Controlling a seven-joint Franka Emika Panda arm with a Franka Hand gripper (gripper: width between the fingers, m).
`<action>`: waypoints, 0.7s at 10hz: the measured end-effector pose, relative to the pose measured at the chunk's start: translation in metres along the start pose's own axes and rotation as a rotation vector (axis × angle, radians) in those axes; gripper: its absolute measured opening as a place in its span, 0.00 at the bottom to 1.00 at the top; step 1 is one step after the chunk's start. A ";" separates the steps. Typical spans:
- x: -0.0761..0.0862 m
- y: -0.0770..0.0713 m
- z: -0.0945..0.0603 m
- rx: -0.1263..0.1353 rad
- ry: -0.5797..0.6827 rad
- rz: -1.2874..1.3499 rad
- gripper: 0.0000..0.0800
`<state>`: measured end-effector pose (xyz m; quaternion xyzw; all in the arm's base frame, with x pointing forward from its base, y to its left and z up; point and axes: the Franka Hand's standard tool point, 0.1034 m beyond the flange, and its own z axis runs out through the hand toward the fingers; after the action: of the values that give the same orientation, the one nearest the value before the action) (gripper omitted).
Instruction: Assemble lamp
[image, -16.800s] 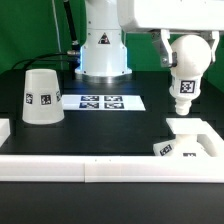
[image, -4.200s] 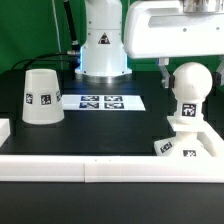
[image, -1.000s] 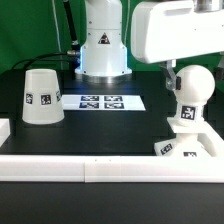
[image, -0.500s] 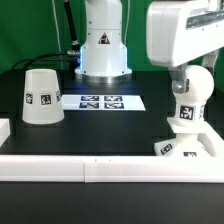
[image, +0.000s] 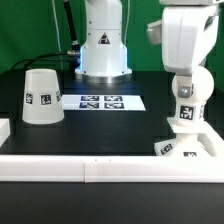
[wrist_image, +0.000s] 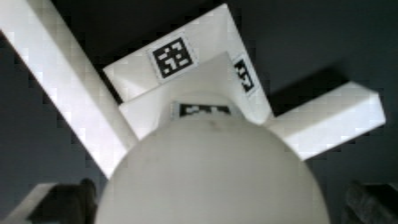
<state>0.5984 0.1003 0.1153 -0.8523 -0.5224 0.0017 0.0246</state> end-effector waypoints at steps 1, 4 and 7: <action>0.000 0.000 0.000 0.001 0.000 0.011 0.87; -0.001 0.000 0.000 0.000 0.000 0.013 0.72; -0.003 0.001 0.000 0.003 0.003 0.128 0.72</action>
Offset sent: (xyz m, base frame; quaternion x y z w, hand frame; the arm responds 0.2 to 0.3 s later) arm 0.0000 0.0000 0.0000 0.0000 0.0000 0.0000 1.0000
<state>0.5986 0.0974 0.1148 -0.8841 -0.4666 0.0028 0.0267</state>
